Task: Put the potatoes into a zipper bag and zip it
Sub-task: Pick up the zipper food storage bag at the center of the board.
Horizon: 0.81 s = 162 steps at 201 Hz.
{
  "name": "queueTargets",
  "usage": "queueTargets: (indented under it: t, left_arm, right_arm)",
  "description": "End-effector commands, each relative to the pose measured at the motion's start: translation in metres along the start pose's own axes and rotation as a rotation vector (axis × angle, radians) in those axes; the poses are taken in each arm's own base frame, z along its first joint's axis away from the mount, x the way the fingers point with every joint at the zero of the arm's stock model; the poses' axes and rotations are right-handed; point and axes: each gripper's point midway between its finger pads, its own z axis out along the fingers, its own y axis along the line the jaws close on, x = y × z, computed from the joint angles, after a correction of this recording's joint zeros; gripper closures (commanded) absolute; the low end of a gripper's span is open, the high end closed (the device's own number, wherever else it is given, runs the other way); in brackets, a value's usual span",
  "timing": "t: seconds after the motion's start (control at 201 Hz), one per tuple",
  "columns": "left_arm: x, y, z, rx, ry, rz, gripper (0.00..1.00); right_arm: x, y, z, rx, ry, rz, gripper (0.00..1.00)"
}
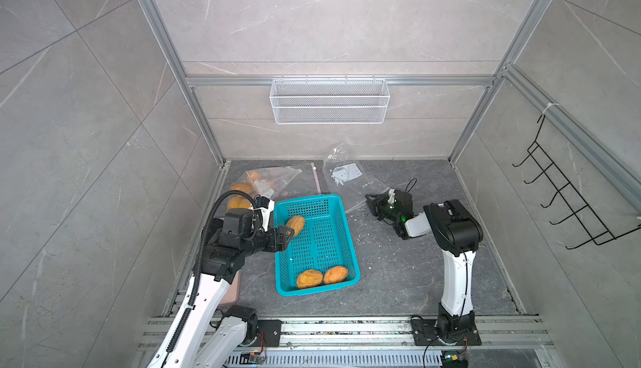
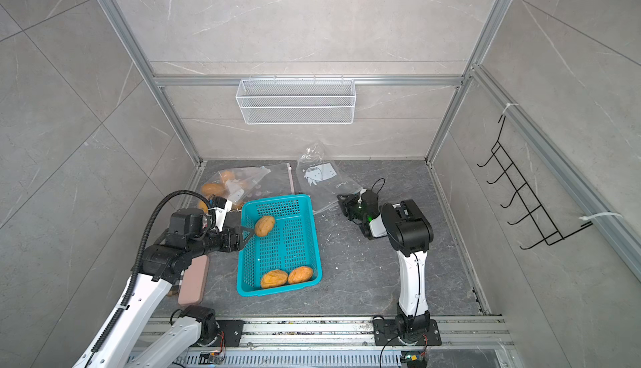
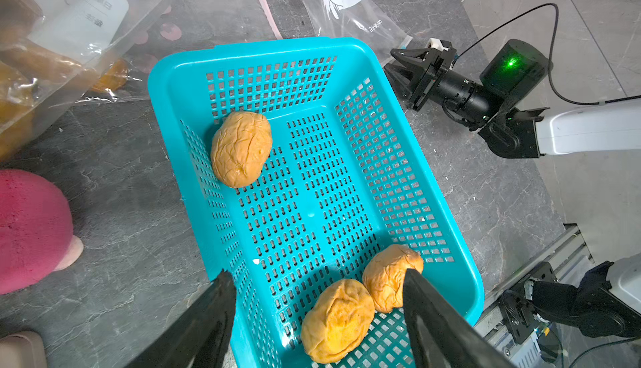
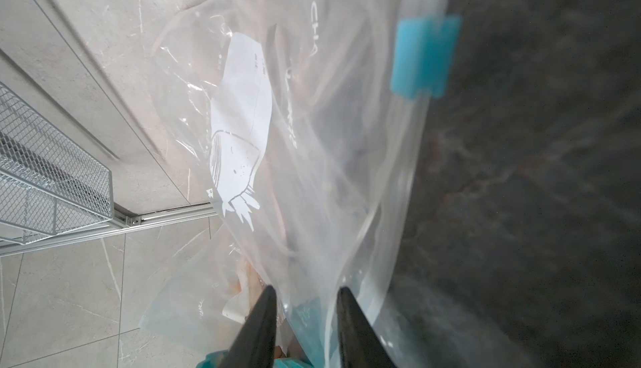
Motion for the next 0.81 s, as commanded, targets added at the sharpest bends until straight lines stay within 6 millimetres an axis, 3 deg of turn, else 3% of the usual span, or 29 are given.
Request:
queueTargets:
  t: [0.0,0.577,0.801]
  left_arm:
    - [0.001,-0.001,0.001,0.008,0.006,0.019,0.23]
    - [0.001,-0.001,0.001,0.009,0.007,0.02,0.23]
    - [0.001,-0.001,0.001,0.006,0.007,0.018,0.23]
  right_arm:
    - [-0.001,-0.003,0.01,-0.008,0.015,0.013,0.68]
    - [0.0,-0.017,0.034,0.016,0.043,0.014,0.68]
    - [0.002,-0.016,0.041,0.021,0.063,0.0,0.84]
